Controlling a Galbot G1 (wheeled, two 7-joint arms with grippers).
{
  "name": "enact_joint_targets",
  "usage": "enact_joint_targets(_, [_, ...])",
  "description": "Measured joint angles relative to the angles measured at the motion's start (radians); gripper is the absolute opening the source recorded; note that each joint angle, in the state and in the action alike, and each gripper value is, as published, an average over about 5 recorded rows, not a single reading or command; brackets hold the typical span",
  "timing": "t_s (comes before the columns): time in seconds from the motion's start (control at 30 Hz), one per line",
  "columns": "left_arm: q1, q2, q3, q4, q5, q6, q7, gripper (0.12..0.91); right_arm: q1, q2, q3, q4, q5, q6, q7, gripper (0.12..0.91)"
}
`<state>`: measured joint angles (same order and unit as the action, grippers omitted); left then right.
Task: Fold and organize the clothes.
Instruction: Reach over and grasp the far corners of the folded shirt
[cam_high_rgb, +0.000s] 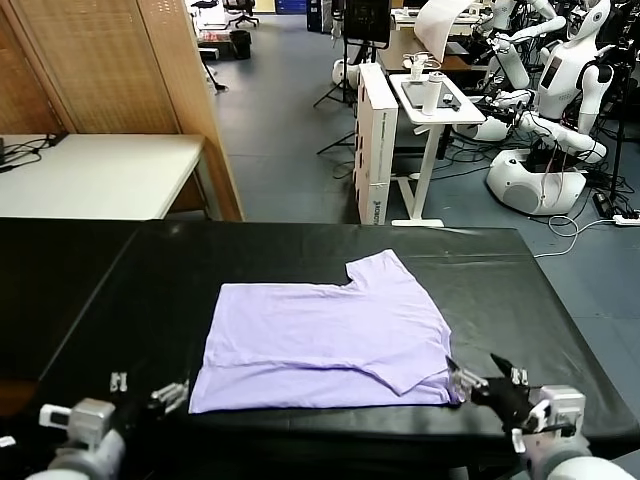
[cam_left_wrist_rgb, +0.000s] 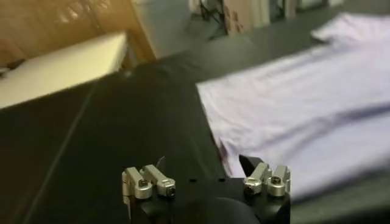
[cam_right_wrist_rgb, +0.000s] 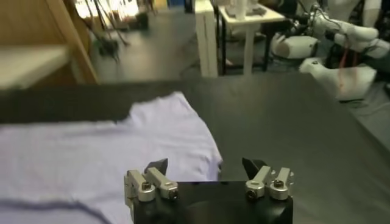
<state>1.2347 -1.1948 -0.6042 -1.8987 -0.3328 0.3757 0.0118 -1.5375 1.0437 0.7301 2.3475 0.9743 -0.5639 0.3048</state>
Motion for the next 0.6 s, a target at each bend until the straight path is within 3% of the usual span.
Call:
enact_joint_targets(0.1, [-0.04, 0.011, 0.032, 0.043, -0.001, 0.01, -0.006, 0.907, 0.083, -0.017, -0.024, -0.075, -0.025, 0.038, -0.054, 0.907])
enact_joint_targets(0.3, [-0.104, 0.029, 0.094, 0.108, -0.006, 0.055, -0.017, 0.907, 0.246, -0.049, -0.117, -0.244, -0.174, 0.07, -0.147, 0.907])
enact_joint_targets(0.6, [-0.15, 0.037, 0.15, 0.156, -0.01, 0.114, -0.013, 0.907, 0.522, -0.028, -0.328, -0.503, -0.368, 0.072, -0.199, 0.907])
